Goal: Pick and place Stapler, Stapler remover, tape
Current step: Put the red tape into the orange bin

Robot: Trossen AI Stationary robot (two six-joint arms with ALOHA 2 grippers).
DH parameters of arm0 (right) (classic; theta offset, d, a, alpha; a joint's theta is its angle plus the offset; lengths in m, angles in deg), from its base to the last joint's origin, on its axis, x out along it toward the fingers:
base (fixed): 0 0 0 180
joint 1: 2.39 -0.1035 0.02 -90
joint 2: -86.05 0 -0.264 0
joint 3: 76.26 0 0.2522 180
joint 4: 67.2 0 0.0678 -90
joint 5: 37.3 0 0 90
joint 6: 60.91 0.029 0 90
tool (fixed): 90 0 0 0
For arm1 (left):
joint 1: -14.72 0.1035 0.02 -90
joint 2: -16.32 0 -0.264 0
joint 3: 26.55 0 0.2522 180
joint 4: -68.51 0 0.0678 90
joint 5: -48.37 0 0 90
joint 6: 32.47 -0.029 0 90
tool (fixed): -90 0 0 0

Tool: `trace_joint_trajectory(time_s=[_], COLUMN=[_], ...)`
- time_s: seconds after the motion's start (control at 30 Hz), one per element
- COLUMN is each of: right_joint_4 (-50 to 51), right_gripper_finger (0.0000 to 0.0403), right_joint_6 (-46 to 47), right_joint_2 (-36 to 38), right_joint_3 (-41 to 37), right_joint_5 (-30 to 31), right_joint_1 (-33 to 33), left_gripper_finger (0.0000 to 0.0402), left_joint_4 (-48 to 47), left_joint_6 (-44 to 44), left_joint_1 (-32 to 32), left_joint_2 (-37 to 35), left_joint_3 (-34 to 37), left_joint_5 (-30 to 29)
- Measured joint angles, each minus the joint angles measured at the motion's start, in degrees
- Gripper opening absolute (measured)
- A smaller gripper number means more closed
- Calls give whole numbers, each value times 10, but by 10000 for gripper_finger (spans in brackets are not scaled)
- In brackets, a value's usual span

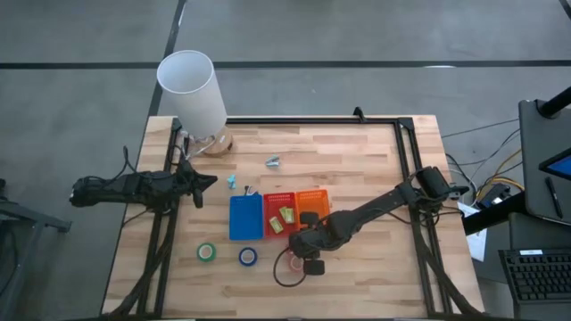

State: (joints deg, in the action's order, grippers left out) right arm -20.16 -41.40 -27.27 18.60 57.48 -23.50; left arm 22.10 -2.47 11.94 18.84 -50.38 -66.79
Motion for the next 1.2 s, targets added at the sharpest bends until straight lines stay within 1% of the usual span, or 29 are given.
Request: trace_joint_trajectory(time_s=[0.1, 0.23, 0.3, 0.4, 0.53, 0.6, 0.67, 0.83, 1.03, 1.1, 1.2], right_joint_4=[7, 26, 35, 54, 123, 164, 183, 185, 194, 194, 184], right_gripper_finger=[119, 105, 102, 106, 117, 118, 116, 108, 121, 122, 118], right_joint_6=[2, 2, 3, 6, 33, 43, 40, -27, -79, -101, -120], right_joint_2=[2, 17, 27, 44, 72, 77, 78, 82, 82, 83, 83], right_joint_3=[5, 34, 43, 46, 42, 38, 30, 15, -4, -14, -32], right_joint_5=[-1, -2, 8, 44, 108, 125, 134, 131, 130, 108, 45], right_joint_1=[0, 2, 5, 9, 19, 28, 38, 68, 113, 129, 155], left_gripper_finger=[26, 26, 26, 26, 26, 26, 26, 26, 26, 26, 26], left_joint_4=[0, 0, 0, 0, 0, 0, 0, 0, 0, 0, 0], left_joint_6=[0, 0, 0, 0, 0, 0, 0, 0, 0, 0, 0], left_joint_1=[0, 0, 0, 0, 0, 0, 0, 0, 0, 0, 0], left_joint_2=[0, 0, 0, 0, 1, 2, 2, 2, 2, 2, 2], left_joint_3=[0, 0, 0, 0, 0, 0, 0, 0, 0, 0, 0], left_joint_5=[0, 0, 0, 0, 0, 0, 0, 0, 0, 0, 0])
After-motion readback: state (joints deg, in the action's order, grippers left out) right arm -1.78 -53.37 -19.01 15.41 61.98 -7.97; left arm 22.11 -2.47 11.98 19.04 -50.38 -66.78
